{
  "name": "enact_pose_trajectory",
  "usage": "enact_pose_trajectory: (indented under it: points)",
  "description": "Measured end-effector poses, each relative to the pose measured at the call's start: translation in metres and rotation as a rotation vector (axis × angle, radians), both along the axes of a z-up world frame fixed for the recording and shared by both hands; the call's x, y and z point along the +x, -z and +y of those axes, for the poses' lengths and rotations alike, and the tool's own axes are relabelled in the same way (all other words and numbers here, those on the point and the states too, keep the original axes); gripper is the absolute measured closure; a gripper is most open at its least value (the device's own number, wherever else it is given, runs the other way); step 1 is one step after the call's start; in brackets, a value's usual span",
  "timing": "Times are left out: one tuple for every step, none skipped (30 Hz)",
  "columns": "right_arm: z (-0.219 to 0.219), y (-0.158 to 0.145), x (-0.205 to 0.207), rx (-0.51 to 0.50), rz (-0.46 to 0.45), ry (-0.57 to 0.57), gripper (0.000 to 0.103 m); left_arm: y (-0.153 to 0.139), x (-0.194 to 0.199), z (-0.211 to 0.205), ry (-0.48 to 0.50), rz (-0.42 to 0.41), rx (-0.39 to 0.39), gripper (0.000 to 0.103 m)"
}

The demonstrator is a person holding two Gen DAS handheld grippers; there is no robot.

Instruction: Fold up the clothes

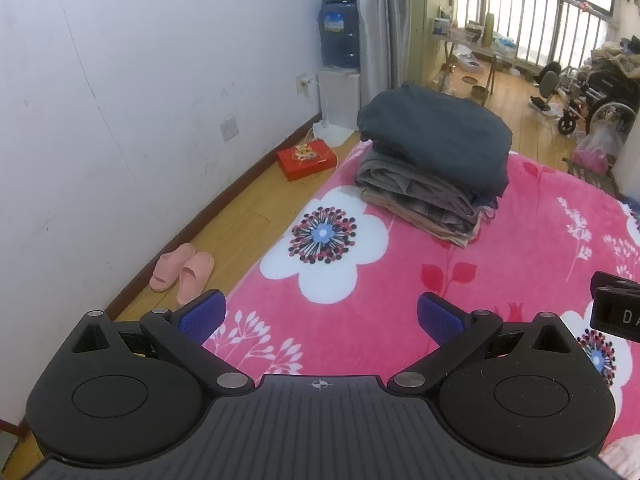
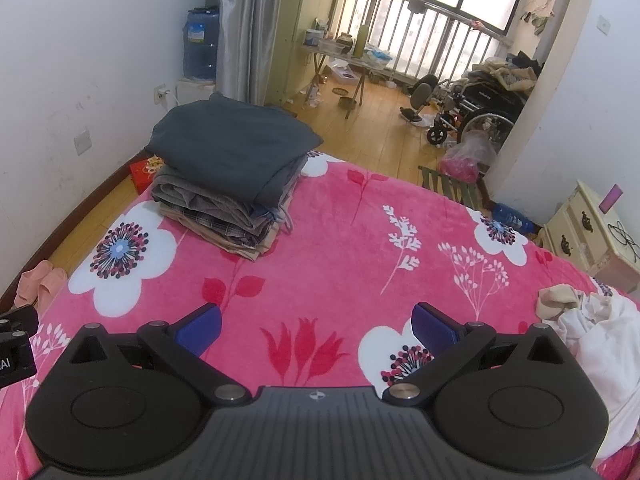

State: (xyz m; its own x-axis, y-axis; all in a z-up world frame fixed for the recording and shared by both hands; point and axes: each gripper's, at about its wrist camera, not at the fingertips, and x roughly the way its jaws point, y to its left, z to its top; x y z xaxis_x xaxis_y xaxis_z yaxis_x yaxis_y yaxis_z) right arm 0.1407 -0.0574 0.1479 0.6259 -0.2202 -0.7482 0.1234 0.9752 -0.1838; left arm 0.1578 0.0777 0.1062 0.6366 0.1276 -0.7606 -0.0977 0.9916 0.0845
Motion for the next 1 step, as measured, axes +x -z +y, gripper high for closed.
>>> enact_pose_trajectory:
  points:
    - [0.0003, 0.0004, 0.0002, 0.000, 0.002, 0.000, 0.000, 0.0003, 0.0000, 0.0002, -0.001, 0.001, 0.000, 0.000]
